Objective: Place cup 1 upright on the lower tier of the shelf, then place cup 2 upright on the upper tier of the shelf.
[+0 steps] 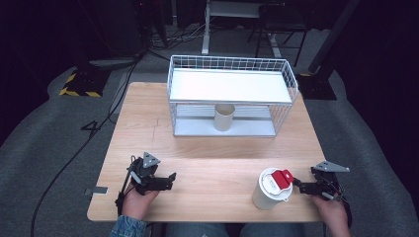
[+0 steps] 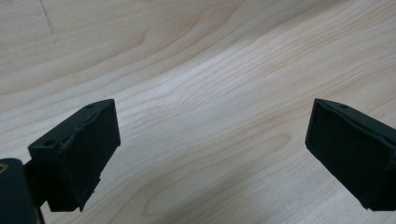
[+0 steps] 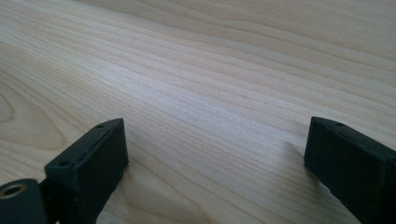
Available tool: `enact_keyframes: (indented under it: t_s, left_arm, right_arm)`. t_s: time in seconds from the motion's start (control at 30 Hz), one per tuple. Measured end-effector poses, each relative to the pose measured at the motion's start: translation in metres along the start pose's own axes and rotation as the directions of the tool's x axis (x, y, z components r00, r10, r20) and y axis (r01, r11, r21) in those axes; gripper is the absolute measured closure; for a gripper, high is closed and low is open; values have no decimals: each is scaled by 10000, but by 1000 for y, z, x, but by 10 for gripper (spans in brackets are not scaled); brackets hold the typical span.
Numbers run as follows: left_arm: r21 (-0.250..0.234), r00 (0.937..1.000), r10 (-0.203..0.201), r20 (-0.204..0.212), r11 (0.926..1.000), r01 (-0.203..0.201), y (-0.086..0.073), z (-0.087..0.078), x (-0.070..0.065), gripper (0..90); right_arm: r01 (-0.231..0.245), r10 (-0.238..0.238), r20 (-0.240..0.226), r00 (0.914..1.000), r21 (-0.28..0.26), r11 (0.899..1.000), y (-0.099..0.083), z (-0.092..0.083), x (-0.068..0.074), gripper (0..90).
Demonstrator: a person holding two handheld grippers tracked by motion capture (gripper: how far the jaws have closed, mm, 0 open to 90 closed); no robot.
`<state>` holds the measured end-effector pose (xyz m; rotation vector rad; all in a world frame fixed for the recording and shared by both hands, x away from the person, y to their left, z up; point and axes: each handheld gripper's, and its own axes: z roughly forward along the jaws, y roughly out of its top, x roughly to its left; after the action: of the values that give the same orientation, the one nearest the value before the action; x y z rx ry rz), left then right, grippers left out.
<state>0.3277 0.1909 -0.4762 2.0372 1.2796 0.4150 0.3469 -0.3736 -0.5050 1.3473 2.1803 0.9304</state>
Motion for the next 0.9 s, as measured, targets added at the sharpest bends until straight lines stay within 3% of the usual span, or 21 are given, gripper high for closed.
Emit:
enact_keyframes:
  t_s: [0.23, 0.6, 0.8, 0.9]
  left_arm:
    - [463, 9999, -64, -98, 9989, 69, -8, 3, 6, 38]
    - [1108, 9986, 390, -369, 9932, -347, -20, 12, 13, 37]
    - [424, 9983, 397, -430, 9984, -379, -26, 14, 20, 0]
    - [464, 9982, 526, -298, 9976, -512, -26, 14, 23, 1]
  right_arm:
    - [20, -20, -3, 10000, 10, 10000, 0, 0, 0, 59]
    - [105, -105, -83, 9999, 9, 9999, -1, -1, -1, 50]
    - [122, -122, -125, 9998, 37, 9999, -1, 0, -1, 44]
    - [130, -130, -118, 9998, 52, 9999, 0, 0, -1, 39]
